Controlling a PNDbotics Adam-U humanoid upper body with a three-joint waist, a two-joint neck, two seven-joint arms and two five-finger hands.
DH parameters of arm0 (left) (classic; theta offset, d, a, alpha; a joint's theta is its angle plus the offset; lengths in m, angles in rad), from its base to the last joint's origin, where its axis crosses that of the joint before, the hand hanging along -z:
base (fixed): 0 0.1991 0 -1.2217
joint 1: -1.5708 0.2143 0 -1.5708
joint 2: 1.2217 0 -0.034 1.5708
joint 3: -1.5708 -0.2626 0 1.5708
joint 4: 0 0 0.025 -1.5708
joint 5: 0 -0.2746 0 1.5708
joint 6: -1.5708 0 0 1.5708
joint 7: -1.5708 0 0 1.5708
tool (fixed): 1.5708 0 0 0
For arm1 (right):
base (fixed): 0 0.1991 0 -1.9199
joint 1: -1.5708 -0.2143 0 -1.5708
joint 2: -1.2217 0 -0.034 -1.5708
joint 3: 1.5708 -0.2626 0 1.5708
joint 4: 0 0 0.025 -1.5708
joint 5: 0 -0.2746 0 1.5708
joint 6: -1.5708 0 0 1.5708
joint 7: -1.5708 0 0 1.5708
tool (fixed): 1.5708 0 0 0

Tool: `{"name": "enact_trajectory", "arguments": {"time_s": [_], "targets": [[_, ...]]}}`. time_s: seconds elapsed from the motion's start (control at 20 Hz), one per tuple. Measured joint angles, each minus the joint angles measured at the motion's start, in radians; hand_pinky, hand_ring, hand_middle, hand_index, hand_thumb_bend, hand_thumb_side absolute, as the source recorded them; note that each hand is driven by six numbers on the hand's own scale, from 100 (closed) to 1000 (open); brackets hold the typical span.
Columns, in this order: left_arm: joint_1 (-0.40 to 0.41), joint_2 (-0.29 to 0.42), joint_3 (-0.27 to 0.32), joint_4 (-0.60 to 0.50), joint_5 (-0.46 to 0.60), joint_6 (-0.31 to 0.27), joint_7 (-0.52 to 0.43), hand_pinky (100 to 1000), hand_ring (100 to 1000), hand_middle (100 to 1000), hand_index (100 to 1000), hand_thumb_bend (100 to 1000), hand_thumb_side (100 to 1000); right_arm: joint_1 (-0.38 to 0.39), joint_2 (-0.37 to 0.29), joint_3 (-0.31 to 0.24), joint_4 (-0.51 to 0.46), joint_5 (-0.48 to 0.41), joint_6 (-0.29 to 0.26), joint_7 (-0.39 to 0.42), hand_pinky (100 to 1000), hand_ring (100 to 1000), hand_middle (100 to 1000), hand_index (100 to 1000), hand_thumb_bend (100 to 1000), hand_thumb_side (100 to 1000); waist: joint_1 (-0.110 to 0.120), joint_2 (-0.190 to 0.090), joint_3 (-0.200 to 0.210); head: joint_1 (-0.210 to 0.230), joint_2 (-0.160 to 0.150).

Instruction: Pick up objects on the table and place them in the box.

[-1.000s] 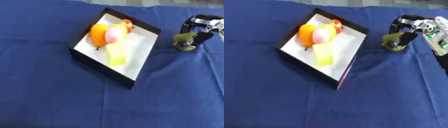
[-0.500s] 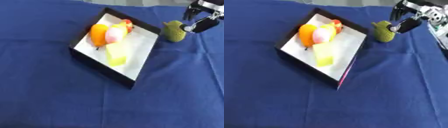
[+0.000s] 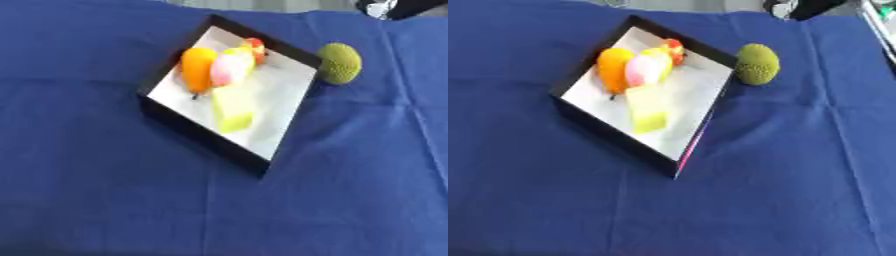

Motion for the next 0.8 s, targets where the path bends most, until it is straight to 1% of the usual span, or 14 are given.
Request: {"name": "enact_trajectory", "arguments": {"time_s": [0.05, 0.1, 0.25, 0.4, 0.55, 0.8], "targets": [[0.0, 0.0, 0.0, 0.0, 0.0, 0.0, 0.0, 735, 781, 875, 866, 185, 714, 0.0, 0.003, -0.001, 0.014, 0.032, -0.017, 0.027, 951, 918, 804, 910, 412, 162, 0.0, 0.0, 0.001, -0.001, 0.0], [0.0, 0.0, 0.0, 0.0, 0.0, 0.0, 0.0, 735, 781, 875, 866, 185, 714, -0.001, 0.005, -0.004, 0.034, 0.066, -0.039, 0.057, 984, 950, 832, 933, 394, 100, 0.0, 0.0, 0.003, -0.001, 0.0], [0.0, 0.0, 0.0, 0.0, 0.0, 0.0, 0.0, 735, 780, 875, 865, 184, 714, -0.001, 0.021, -0.026, 0.106, 0.132, -0.106, 0.141, 989, 953, 840, 937, 384, 100, 0.0, 0.0, 0.003, -0.001, 0.0], [0.0, 0.0, 0.0, 0.0, 0.0, 0.0, 0.0, 734, 780, 874, 865, 182, 714, -0.002, 0.03, -0.05, 0.166, 0.176, -0.152, 0.191, 984, 946, 835, 932, 385, 100, 0.0, 0.0, 0.003, -0.001, 0.0], [0.0, 0.0, 0.0, 0.001, 0.0, 0.0, 0.0, 734, 780, 873, 865, 182, 715, -0.005, 0.04, -0.064, 0.209, 0.208, -0.169, 0.194, 979, 941, 832, 930, 390, 100, 0.0, 0.0, 0.003, -0.001, 0.0], [0.0, -0.001, 0.0, 0.001, 0.0, 0.001, -0.001, 734, 780, 871, 864, 181, 714, -0.005, 0.065, -0.068, 0.261, 0.257, -0.178, 0.161, 977, 941, 835, 932, 394, 100, 0.0, 0.0, 0.005, -0.001, -0.003]]}}
